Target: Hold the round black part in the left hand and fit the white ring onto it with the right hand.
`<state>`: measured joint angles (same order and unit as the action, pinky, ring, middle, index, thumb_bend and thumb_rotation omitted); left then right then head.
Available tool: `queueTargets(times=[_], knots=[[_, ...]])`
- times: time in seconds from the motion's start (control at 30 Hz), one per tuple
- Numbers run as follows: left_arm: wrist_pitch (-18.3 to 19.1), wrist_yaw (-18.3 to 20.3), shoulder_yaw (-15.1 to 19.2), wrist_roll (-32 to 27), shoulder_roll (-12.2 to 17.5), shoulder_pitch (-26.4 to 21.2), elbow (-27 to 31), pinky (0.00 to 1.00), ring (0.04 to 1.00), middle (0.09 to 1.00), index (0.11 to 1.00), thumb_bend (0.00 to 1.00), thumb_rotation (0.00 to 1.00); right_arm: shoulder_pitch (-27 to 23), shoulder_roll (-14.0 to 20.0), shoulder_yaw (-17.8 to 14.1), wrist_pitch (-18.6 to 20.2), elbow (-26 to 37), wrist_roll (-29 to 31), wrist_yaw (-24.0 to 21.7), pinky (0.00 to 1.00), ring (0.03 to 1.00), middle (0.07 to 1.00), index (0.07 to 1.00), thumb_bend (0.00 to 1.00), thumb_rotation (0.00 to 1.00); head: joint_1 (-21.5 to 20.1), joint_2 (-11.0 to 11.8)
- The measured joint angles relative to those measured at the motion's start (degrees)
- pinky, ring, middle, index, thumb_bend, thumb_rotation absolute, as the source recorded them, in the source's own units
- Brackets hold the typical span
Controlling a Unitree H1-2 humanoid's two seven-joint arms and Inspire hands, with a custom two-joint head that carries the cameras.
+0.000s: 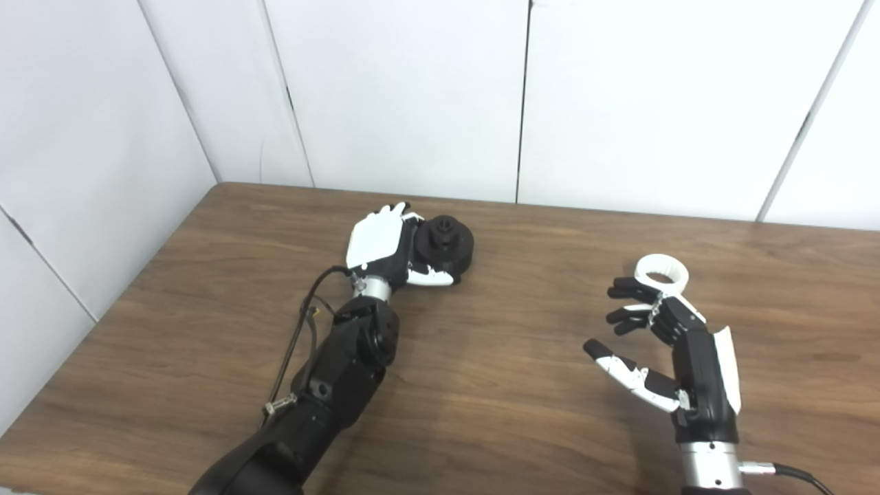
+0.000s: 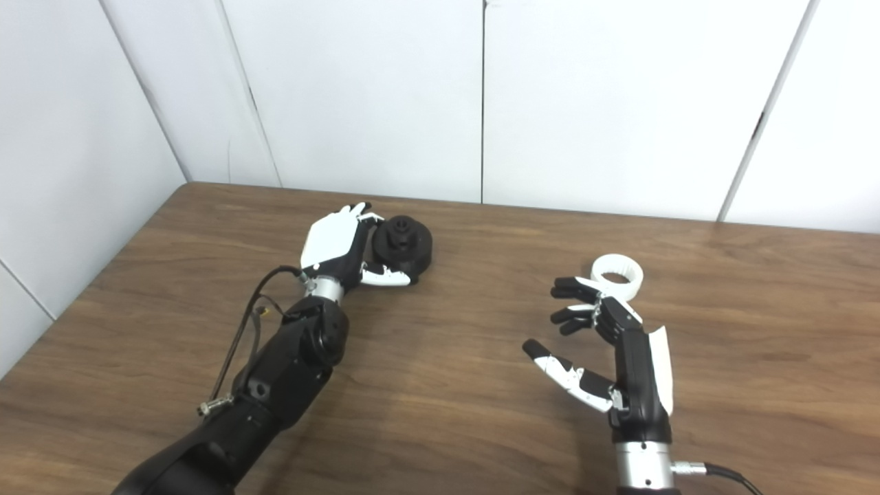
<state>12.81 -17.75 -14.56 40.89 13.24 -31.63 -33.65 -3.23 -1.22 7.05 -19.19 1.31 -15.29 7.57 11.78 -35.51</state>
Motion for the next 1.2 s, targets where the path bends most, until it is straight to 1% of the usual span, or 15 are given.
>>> queueTargets(times=[0.07,0.13,0.2,0.43,0.63,0.77,0.83,1.03,1.1,1.2], knots=[[-0.5,-0.2,0.3,-0.9,0.0,-0.1,-0.5,0.94,0.97,0.947,0.651,0.77,0.36,0.0,0.0,0.0,0.0,0.0,-0.1,0.0,0.45,0.537,0.661,0.676,0.67,0.07,0.0,0.0],[-0.6,-0.3,0.3,-1.5,-0.1,-0.2,-1.0,0.91,0.958,0.939,0.651,0.79,0.35,0.1,0.0,0.0,0.0,0.1,-0.2,0.0,0.45,0.538,0.658,0.675,0.67,0.07,0.0,0.0],[-0.7,-0.4,0.3,-1.6,-0.1,-0.4,-1.4,0.9,0.952,0.934,0.647,0.79,0.34,0.1,0.0,0.0,0.0,0.1,-0.2,0.0,0.45,0.538,0.658,0.677,0.66,0.08,0.0,-0.2],[-0.8,-0.5,0.4,-2.9,-0.2,-0.4,-1.3,0.91,0.951,0.929,0.642,0.8,0.33,0.3,0.0,0.0,0.1,0.3,-0.7,-0.1,0.45,0.536,0.658,0.674,0.67,0.06,0.0,-0.2],[-0.8,-0.4,0.4,-3.6,-0.2,-0.3,-1.0,0.91,0.95,0.934,0.64,0.83,0.34,0.3,0.0,-0.1,0.1,0.3,-0.7,-0.1,0.45,0.539,0.66,0.675,0.67,0.07,0.2,-0.1],[-0.9,0.1,0.4,-4.1,-0.3,0.7,0.8,0.92,0.945,0.931,0.636,0.87,0.34,0.3,0.0,-0.1,0.1,0.4,-0.6,-0.1,0.45,0.536,0.662,0.676,0.67,0.06,0.2,-0.2],[-1.5,0.3,0.4,-4.8,-0.2,1.3,1.7,0.89,0.933,0.922,0.632,0.89,0.36,0.3,0.0,-0.1,0.1,0.4,-0.6,-0.1,0.45,0.537,0.661,0.674,0.67,0.06,0.3,-0.3],[-1.9,0.8,-0.2,-4.8,-0.3,4.0,5.6,0.87,0.929,0.923,0.623,0.89,0.35,0.3,0.0,-0.1,0.1,0.4,-0.6,-0.1,0.45,0.538,0.662,0.677,0.67,0.06,0.2,-0.4],[-1.9,1.5,-0.6,-4.8,-0.3,5.0,7.3,0.89,0.93,0.925,0.622,0.89,0.35,0.3,0.0,-0.1,0.1,0.4,-0.7,-0.1,0.45,0.535,0.662,0.675,0.67,0.06,0.2,-0.4],[-2.0,2.2,-0.9,-4.8,-0.6,6.1,9.1,0.89,0.929,0.925,0.622,0.88,0.35,0.3,0.0,-0.1,0.1,0.4,-0.8,-0.1,0.44,0.535,0.662,0.674,0.67,0.05,0.2,-0.4]])
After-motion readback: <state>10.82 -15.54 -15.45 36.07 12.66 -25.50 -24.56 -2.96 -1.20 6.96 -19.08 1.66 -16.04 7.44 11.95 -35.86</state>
